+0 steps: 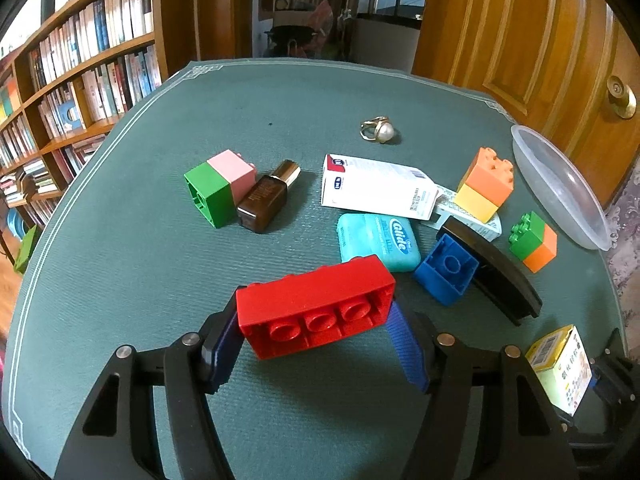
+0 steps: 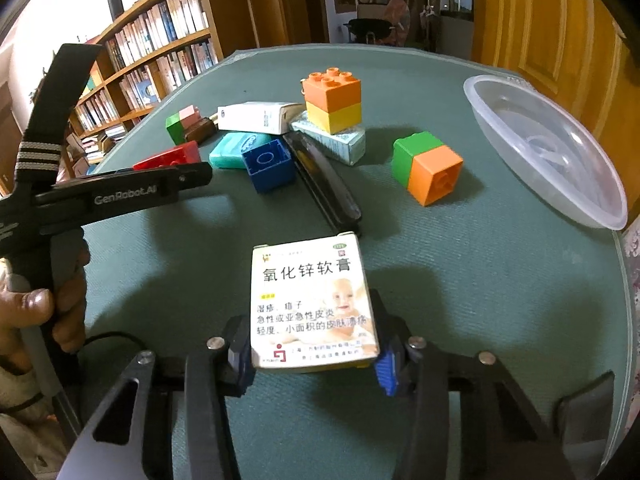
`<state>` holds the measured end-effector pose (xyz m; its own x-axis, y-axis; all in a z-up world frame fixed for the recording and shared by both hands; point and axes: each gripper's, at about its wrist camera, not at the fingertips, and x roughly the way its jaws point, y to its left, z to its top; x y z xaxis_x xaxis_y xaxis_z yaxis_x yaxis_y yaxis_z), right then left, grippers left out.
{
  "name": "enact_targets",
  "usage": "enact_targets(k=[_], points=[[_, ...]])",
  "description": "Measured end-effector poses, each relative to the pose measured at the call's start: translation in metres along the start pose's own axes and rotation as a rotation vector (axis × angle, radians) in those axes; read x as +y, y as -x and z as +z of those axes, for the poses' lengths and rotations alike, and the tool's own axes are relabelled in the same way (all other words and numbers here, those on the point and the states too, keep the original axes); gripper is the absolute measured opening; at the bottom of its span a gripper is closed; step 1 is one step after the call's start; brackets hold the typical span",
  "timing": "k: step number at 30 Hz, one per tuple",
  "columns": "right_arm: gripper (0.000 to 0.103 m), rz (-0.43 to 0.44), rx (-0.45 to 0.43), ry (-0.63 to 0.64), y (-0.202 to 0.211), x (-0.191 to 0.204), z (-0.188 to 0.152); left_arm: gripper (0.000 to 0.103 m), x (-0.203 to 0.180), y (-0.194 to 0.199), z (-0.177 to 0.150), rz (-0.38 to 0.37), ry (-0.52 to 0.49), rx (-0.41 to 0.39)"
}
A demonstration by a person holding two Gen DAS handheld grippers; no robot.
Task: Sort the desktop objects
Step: 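Grasp the long red block with the left gripper while the right grips the ointment box, then carry the ointment box and red block over the clear bowl with both grippers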
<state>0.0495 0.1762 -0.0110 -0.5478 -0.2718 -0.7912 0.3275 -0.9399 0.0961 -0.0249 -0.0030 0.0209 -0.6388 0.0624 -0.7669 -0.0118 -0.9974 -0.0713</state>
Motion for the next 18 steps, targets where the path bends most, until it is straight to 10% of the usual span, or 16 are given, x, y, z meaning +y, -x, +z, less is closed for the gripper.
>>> enact_targets(k=[18], points=[[0.051,-0.063,-0.123,-0.123,0.051,-0.066,0.024,0.069,-0.031,0.020,0.009,-0.016,-0.066,-0.043]])
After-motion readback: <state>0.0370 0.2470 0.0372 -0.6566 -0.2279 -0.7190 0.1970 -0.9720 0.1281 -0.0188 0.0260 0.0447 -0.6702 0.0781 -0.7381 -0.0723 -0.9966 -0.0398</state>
